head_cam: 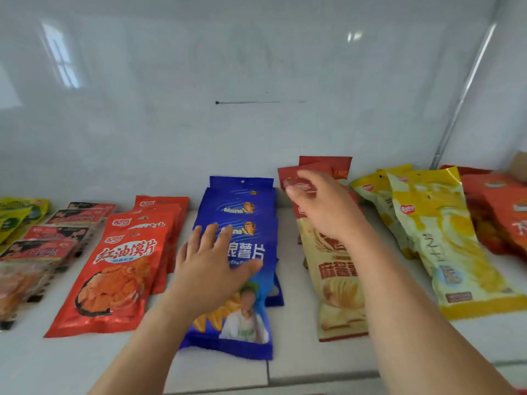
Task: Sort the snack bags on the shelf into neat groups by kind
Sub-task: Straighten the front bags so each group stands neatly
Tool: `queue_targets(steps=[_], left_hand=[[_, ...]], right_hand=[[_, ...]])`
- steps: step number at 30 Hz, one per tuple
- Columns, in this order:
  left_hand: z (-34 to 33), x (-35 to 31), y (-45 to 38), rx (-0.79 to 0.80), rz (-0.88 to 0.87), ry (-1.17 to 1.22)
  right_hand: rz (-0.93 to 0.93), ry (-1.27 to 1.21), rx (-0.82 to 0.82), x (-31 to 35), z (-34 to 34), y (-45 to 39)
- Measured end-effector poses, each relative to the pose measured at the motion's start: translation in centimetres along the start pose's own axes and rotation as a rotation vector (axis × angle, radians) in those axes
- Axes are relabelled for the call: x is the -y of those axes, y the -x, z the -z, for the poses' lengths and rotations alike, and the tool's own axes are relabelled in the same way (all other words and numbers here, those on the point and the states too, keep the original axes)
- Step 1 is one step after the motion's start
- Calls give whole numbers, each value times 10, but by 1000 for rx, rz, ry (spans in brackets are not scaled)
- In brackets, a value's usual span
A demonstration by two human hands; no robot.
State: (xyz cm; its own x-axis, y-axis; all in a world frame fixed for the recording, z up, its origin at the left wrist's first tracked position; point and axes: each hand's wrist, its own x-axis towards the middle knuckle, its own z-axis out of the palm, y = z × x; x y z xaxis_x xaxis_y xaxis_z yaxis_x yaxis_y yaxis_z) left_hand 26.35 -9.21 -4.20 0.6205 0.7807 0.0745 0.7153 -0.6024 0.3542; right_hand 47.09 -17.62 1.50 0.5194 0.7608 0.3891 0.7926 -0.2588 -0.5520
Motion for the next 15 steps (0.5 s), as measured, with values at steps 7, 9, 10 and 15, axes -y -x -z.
queue_targets(steps=[7,9,10,15], left_hand=[[-47,-114,-6,-41,-37,685],[-71,-130,-18,-72,24,803],[-84,-132,-26,-71,57,851],[-93,-142,-36,-25,157,973]], right_hand=[[-261,-117,-47,-92,17,30],[-327,-150,11,-107,10,35],[-351,-175,24,-113,6,37],[-405,-275,128,-130,-5,33]])
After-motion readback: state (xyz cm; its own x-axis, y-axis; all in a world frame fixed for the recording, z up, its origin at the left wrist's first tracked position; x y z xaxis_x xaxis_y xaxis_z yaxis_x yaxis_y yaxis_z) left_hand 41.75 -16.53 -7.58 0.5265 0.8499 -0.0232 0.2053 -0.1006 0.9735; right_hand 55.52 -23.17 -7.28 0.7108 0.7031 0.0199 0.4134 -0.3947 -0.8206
